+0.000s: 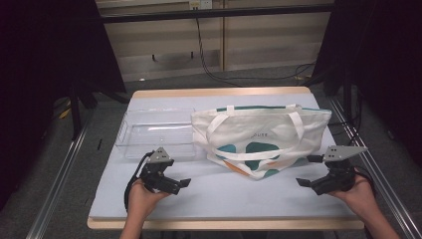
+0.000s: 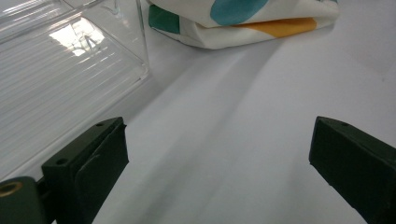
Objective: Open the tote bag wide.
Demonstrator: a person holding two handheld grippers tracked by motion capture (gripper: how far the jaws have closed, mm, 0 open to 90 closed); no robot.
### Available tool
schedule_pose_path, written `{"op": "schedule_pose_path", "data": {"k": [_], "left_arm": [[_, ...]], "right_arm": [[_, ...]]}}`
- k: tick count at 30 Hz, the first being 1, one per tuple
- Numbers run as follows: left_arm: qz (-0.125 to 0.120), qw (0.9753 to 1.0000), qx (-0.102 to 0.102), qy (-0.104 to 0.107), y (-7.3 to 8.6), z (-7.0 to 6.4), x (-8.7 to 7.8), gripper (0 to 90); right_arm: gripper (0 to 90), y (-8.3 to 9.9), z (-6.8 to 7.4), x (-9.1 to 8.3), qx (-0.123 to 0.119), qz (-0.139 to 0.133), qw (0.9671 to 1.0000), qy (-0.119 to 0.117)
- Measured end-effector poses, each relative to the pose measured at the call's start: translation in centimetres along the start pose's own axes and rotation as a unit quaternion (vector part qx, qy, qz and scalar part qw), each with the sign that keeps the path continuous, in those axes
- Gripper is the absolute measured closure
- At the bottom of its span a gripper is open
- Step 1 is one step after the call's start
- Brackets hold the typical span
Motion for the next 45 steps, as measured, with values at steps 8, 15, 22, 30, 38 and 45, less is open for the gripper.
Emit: {"op": "schedule_pose_path", "data": {"k": [8, 15, 22, 30, 38, 45], "left_arm": [[0.003, 1.0, 0.001, -0.002, -0.2, 0.2, 0.2, 4.9], [0.015, 0.9998, 0.008, -0.003, -0.5, 0.1, 0.0, 5.4], [0.011, 0.9998, 0.013, 0.007, -1.3, -0.2, 0.0, 5.5], [0.022, 0.9994, 0.023, 0.014, -2.4, -0.6, 0.3, 5.6], [0.024, 0.9991, 0.03, 0.019, -3.4, -0.7, 0.0, 5.9], [0.021, 0.9989, 0.033, 0.025, -4.3, -0.9, 0.1, 6.0]], "right_arm": [[8.0, -0.2, 0.5, 0.1, -0.002, 0.004, 1.0, -0.005], [8.5, -0.5, 0.7, -0.2, -0.007, -0.001, 0.9999, -0.01], [9.5, -1.1, 0.7, -0.7, -0.001, -0.013, 0.9999, -0.009], [10.8, -1.6, 0.3, -1.1, 0.003, -0.022, 0.9997, -0.006], [11.5, -2.0, 0.2, -1.3, 0.002, -0.017, 0.9998, -0.009], [11.5, -2.3, 0.2, -1.3, 0.001, -0.015, 0.9998, -0.013]]}}
Point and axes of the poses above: each handheld gripper's, and its own axes: x roughly forward along the jaws, y roughly out of its underside, z roughly to its left, the point moved 3 cm from there along x, roughly forward along the jaws, and after that the axes turned 4 degrees about x, right-handed, at the moved point
